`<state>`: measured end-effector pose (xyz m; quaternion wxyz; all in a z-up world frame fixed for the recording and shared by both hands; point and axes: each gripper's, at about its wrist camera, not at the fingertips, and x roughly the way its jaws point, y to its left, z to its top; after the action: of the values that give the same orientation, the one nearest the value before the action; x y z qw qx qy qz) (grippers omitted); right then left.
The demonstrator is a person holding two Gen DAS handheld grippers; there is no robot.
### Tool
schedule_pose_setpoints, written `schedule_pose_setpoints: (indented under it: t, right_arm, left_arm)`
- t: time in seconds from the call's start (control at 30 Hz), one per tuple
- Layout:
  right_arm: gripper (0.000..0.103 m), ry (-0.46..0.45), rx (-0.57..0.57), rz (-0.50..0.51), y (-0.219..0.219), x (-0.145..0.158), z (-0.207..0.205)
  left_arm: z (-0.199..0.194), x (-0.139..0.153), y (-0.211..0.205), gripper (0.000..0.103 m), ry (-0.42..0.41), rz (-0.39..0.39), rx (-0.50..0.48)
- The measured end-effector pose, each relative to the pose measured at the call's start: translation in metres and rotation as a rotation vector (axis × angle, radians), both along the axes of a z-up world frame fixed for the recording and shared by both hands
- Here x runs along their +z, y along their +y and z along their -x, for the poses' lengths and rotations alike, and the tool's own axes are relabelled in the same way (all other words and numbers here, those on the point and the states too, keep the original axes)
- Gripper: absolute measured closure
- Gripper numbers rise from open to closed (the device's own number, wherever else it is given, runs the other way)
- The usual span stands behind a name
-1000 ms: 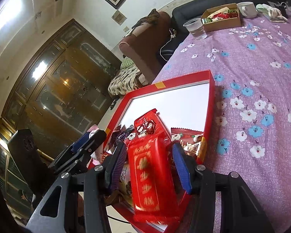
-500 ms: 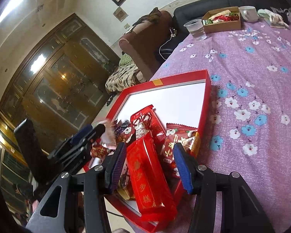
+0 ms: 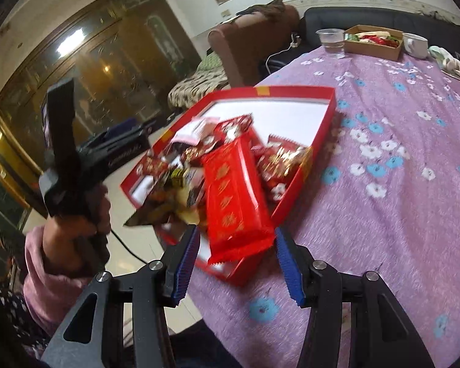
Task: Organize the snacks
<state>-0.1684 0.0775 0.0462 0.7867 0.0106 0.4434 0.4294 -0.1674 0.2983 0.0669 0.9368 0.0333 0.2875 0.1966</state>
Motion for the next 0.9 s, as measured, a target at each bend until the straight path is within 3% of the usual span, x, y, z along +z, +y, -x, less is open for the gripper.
schedule_pose_setpoints:
  t: [0.37, 0.63, 0.9]
  right_arm:
    - [0.05, 0.035, -0.03, 0.035, 0.016, -0.015, -0.009]
    - [0.05, -0.129, -0.031, 0.13, 0.025, -0.003, 0.004]
    - [0.05, -0.164, -0.041, 0.157, 0.03, -0.001, 0.009]
  left_arm:
    - [0.001, -0.004, 0.004, 0.039, 0.01, 0.002, 0.008]
    - [0.0, -0.006, 0.011, 0.039, 0.014, 0.002, 0.021]
    - [-0.001, -0.008, 0.011, 0.039, 0.017, -0.001, 0.021]
